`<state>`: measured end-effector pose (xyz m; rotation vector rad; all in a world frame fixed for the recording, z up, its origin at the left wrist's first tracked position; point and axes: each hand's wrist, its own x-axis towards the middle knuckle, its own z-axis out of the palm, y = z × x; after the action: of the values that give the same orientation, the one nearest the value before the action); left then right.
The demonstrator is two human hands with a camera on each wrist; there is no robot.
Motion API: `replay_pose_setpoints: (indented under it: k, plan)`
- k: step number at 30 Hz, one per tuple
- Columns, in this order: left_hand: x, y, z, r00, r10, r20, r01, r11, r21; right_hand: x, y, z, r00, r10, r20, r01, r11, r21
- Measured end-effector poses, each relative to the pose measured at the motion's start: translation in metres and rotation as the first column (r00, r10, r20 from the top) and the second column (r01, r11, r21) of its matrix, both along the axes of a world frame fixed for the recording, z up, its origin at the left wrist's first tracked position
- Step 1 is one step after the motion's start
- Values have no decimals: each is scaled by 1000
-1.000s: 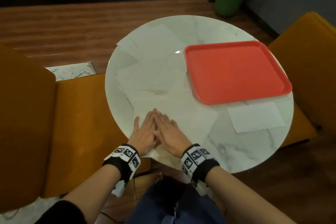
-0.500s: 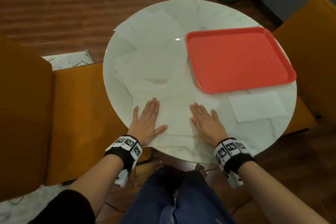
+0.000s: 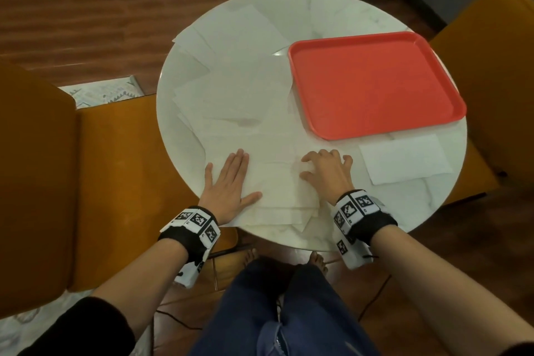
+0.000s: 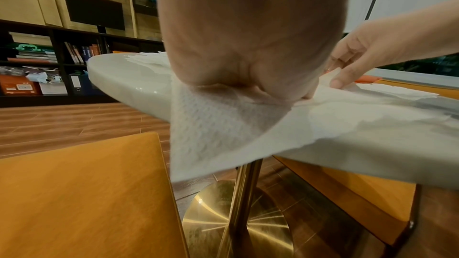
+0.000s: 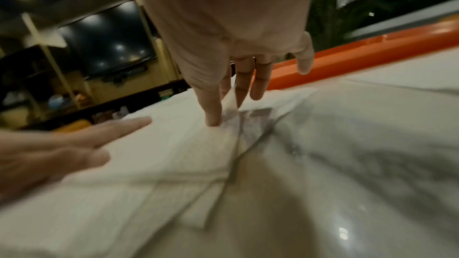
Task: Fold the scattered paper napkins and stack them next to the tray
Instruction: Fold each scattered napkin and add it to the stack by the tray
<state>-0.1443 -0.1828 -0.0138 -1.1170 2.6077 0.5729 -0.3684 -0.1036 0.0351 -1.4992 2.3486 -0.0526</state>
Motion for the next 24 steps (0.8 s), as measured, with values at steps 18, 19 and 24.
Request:
replay_pose_setpoints:
  k: [18,19,24]
  plan:
    - [-117,-13,117,753,103,-650,78,967,244,-87,41,85,588,-25,808,471,823,-317]
    - [-123,-12,120,756,111,-645,78,963,257,-97,48,85,574,-48,818,506,805,-308]
    - [-124,-9,119,726,272,-631,-35,932,361,-163,82,80,468,-242,850,686,706,-176]
